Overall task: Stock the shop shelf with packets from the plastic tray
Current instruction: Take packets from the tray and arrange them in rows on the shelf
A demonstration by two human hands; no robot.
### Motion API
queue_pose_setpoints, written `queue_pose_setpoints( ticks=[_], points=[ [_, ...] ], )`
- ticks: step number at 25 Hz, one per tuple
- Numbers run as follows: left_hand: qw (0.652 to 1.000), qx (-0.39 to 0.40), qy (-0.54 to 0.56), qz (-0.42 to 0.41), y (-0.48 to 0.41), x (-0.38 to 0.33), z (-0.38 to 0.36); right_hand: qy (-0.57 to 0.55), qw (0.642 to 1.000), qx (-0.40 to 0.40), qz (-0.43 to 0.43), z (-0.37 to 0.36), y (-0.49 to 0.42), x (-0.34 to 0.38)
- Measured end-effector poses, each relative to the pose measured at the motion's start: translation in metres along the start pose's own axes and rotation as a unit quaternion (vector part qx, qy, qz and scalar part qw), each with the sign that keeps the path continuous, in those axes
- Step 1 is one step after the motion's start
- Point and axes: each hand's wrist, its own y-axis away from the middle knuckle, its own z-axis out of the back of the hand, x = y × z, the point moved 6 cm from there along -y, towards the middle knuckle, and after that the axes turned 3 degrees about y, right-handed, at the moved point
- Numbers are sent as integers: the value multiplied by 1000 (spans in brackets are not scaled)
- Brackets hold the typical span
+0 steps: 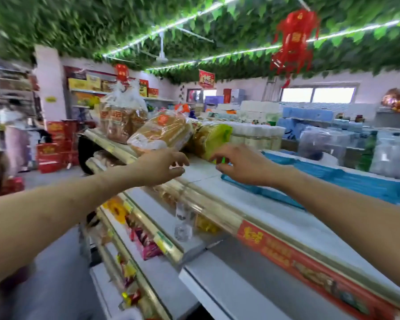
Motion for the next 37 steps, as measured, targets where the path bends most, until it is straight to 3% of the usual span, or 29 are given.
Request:
queue_pose_setpoints(
  ticks=[6, 10, 14, 17, 20, 25, 30, 34, 37],
  points=[
    [971, 24, 75, 226, 190, 125, -19, -145, 972, 68, 169, -122, -64, 190],
    [921, 6, 121, 369, 335, 145, -86, -173, 943, 184, 216, -242, -31, 261],
    [886, 83, 128, 438, 448, 132, -179, -185, 905, 314, 221, -344, 30, 300],
    [880, 132, 131, 436, 483, 119, -225, -189, 873, 393, 219, -396, 71, 312],
    [884, 155, 124, 423, 494, 119, -254, -191, 866, 423, 187, -430, 95, 315],
    [894, 200, 50, 399, 497, 124, -280, -196, 890, 380, 157, -451, 108, 309],
    [904, 180, 16, 388, 498, 122, -294, -192, 912, 337, 135, -465, 117, 309],
    [911, 176, 11, 373, 494, 116, -301, -176, 914, 329, 157, -469, 129, 313],
    [915, 217, 1, 340, 493, 116, -309, -145, 908, 342, 194, -474, 134, 318]
  ],
)
